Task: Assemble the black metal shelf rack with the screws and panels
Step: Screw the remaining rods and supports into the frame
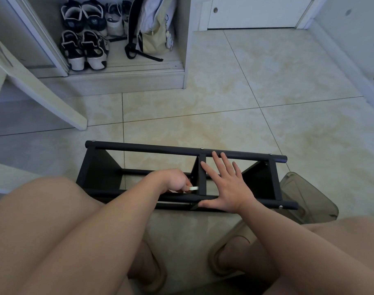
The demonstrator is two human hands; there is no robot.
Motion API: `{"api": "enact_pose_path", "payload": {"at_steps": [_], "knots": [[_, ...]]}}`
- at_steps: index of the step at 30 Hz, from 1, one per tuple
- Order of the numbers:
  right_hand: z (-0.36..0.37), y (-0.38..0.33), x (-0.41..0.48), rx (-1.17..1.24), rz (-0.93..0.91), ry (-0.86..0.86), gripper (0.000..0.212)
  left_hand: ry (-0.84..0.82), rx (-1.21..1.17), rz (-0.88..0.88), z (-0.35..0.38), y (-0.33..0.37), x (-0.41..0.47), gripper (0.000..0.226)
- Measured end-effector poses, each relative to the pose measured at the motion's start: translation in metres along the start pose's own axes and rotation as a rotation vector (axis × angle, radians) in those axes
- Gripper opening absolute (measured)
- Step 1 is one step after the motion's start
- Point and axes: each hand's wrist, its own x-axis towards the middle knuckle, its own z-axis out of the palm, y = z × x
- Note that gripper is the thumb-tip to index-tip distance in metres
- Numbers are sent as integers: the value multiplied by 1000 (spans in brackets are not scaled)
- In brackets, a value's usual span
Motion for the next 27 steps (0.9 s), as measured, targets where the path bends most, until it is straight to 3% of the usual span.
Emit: {"api": "enact_pose_path", "payload": {"at_steps": [8, 13, 21, 27], "knots": [[0, 1, 0, 1, -2, -4, 118, -13, -5, -22, 0, 1, -2, 29], [1, 1, -1, 28, -2, -1, 118, 26, 121, -36, 1, 5, -3, 30], [-15, 3, 5, 48, 17, -141, 119, 326, 211, -95, -24, 9, -18, 21], [-52, 28, 17, 53, 65, -90, 88, 519, 135, 70, -57, 38, -29, 16]]}}
